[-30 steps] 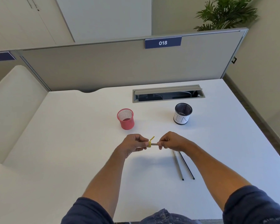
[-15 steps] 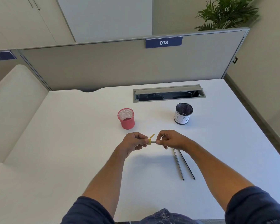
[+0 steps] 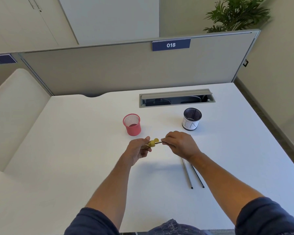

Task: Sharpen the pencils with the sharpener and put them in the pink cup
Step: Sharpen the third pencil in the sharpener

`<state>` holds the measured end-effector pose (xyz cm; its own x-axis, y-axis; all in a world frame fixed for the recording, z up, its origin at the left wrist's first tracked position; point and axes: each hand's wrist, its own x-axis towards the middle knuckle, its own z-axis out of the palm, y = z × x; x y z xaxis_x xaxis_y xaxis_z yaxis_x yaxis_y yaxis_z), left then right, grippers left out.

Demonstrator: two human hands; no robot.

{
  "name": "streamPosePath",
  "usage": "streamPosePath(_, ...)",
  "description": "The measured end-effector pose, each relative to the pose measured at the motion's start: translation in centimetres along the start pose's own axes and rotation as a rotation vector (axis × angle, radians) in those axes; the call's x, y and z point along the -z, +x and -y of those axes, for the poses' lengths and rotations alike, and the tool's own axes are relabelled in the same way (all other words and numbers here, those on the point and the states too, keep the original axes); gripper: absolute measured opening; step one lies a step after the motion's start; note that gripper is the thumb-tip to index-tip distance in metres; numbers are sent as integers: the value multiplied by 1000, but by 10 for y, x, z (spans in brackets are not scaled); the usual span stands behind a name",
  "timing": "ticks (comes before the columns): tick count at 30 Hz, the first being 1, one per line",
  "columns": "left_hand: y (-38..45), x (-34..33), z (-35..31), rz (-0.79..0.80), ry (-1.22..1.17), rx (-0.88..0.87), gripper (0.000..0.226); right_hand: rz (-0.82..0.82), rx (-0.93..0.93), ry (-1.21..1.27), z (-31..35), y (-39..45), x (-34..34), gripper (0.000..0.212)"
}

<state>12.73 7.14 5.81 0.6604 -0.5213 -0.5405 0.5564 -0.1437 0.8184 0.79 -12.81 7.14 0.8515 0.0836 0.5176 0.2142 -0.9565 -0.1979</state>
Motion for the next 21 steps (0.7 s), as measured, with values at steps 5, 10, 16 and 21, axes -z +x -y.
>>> streamPosePath(5,0,0,1,35,15,51,30,-10,85,-33,2,1,-1,5)
streamPosePath(10,-1,4,1,153,91,-27,19,29,32,17,5,-2,2,2)
streamPosePath(16,-1,8,3,159,230,-71,16,350,-221,42,7,-4,3,16)
streamPosePath(21,0,5,4,126,255,-70,27,639,-566,381,2,6,5,24)
